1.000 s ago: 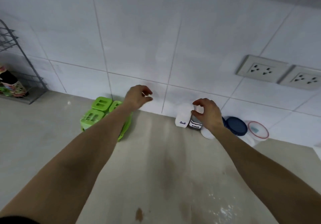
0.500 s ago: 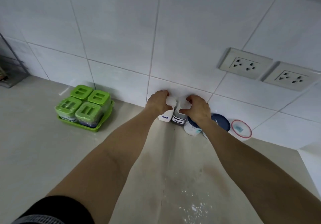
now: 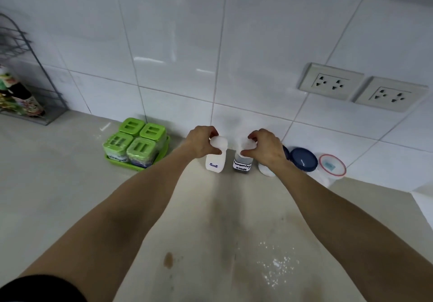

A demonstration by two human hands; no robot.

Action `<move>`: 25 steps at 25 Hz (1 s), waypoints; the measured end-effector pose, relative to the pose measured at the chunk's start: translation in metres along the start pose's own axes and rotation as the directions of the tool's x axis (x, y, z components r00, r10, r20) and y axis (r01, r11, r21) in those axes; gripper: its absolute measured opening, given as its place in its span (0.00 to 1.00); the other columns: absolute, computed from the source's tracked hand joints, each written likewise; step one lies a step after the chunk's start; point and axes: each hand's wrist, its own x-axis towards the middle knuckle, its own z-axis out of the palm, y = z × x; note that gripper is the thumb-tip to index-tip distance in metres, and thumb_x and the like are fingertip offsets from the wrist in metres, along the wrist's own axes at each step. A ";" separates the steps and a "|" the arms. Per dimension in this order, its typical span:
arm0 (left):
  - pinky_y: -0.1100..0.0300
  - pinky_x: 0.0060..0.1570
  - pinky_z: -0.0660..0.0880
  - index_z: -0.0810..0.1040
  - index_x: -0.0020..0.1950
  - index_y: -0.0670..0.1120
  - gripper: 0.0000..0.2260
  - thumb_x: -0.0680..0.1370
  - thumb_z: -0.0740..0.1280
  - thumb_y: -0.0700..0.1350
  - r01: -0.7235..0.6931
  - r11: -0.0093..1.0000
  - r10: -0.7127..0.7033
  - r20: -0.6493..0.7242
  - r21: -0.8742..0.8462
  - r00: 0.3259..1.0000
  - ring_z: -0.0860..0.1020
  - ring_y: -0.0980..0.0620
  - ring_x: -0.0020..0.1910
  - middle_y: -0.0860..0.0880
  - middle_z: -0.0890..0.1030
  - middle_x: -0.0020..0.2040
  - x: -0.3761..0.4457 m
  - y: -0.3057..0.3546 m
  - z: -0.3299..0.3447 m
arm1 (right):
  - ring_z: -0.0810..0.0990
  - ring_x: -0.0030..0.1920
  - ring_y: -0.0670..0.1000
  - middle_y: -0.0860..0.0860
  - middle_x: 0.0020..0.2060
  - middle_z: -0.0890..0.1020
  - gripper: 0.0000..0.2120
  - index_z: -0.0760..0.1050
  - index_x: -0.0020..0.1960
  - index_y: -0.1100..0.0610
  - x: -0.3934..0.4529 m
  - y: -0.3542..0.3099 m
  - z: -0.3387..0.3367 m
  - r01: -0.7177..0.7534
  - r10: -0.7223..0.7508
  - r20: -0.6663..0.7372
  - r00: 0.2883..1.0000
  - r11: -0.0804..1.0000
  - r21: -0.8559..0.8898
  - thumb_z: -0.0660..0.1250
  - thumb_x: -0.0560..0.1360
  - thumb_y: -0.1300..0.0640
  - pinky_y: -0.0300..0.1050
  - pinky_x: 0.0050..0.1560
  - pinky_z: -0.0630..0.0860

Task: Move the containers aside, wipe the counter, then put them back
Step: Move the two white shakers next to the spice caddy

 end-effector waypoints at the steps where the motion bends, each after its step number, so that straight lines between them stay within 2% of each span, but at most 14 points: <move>1: 0.53 0.52 0.76 0.78 0.55 0.46 0.23 0.63 0.79 0.49 -0.006 1.000 0.007 0.004 -0.025 1.000 0.80 0.47 0.49 0.49 0.82 0.54 -0.008 -0.006 -0.008 | 0.79 0.53 0.54 0.51 0.54 0.80 0.23 0.78 0.57 0.54 -0.009 -0.009 0.000 -0.004 0.004 0.004 1.000 1.000 0.007 0.76 0.64 0.48 0.45 0.50 0.73; 7: 0.52 0.48 0.78 0.79 0.51 0.46 0.23 0.61 0.80 0.49 -0.100 0.993 0.103 0.044 -0.068 0.994 0.81 0.48 0.42 0.49 0.82 0.50 -0.055 -0.043 -0.062 | 0.80 0.50 0.53 0.49 0.50 0.80 0.24 0.78 0.55 0.54 -0.062 -0.080 0.010 -0.012 0.012 0.015 1.000 1.000 0.006 0.77 0.62 0.46 0.45 0.46 0.74; 10: 0.56 0.47 0.77 0.79 0.51 0.46 0.23 0.60 0.81 0.50 -0.130 0.991 0.132 0.068 -0.028 0.989 0.80 0.50 0.41 0.50 0.82 0.49 -0.080 -0.075 -0.088 | 0.80 0.49 0.53 0.48 0.50 0.80 0.24 0.78 0.55 0.53 -0.079 -0.125 0.025 -0.020 0.020 0.022 1.000 1.000 0.001 0.76 0.62 0.45 0.47 0.47 0.75; 12: 0.55 0.48 0.78 0.80 0.52 0.44 0.24 0.60 0.81 0.49 -0.142 0.990 0.144 0.089 -0.023 0.986 0.80 0.49 0.42 0.48 0.83 0.49 -0.093 -0.099 -0.103 | 0.80 0.49 0.53 0.48 0.50 0.80 0.25 0.78 0.55 0.52 -0.084 -0.151 0.038 -0.017 0.017 0.034 0.999 1.000 0.000 0.76 0.62 0.44 0.48 0.49 0.76; 17: 0.53 0.50 0.78 0.80 0.52 0.46 0.23 0.60 0.81 0.49 -0.082 0.997 0.082 0.115 -0.008 0.990 0.81 0.49 0.42 0.49 0.82 0.49 -0.117 -0.166 -0.143 | 0.80 0.52 0.54 0.50 0.52 0.81 0.26 0.78 0.55 0.53 -0.086 -0.216 0.073 0.013 -0.013 0.054 0.998 1.000 0.003 0.77 0.61 0.44 0.48 0.51 0.76; 25: 0.55 0.50 0.76 0.78 0.53 0.47 0.24 0.61 0.80 0.49 0.000 0.999 -0.002 0.044 0.048 0.999 0.81 0.48 0.44 0.50 0.82 0.51 -0.117 -0.227 -0.173 | 0.80 0.53 0.57 0.52 0.54 0.81 0.26 0.78 0.56 0.54 -0.059 -0.280 0.114 0.061 -0.059 0.094 0.994 0.998 -0.017 0.78 0.62 0.45 0.49 0.52 0.77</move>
